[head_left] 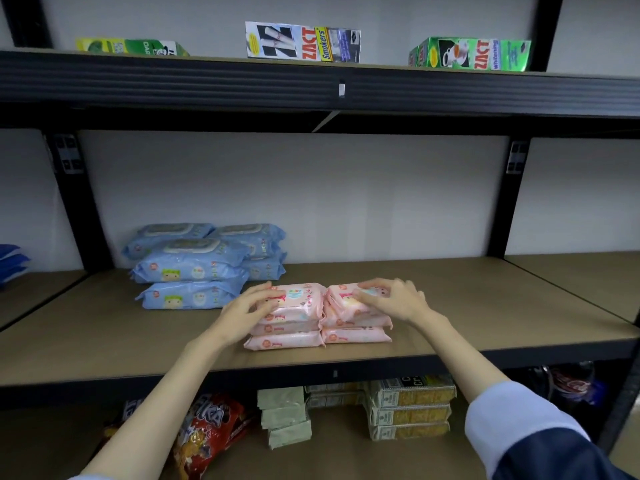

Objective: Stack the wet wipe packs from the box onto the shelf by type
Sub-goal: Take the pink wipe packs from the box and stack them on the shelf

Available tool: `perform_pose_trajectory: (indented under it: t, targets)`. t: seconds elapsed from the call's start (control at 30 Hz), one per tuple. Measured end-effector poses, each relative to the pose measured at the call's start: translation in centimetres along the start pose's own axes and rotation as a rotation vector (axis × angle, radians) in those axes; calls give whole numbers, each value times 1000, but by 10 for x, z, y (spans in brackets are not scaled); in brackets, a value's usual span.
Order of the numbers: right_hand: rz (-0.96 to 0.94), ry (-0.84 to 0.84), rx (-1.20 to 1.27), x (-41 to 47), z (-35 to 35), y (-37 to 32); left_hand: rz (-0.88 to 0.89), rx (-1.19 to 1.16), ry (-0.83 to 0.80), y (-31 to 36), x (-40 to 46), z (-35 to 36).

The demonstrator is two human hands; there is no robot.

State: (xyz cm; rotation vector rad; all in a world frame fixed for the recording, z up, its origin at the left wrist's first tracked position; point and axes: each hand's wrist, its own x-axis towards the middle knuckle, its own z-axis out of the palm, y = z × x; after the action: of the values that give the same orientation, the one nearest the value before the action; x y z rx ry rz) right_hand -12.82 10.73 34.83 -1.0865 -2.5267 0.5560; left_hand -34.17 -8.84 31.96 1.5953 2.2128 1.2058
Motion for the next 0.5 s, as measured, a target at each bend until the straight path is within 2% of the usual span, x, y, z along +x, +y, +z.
perform_pose_trajectory:
  t: [0.23,0.37,0.43,0.5]
  targets:
    - [31,213,-60,-10,28,-9,-6,32,17,5,4,6]
    - [46,243,-10,-7,37,-14,4,76,80,10,-1,12]
    - [40,223,76,-7,36,-15,0,11,147,13,-5,17]
    - [40,185,279,-8,32,-12,-55,-115,250,13,-13,23]
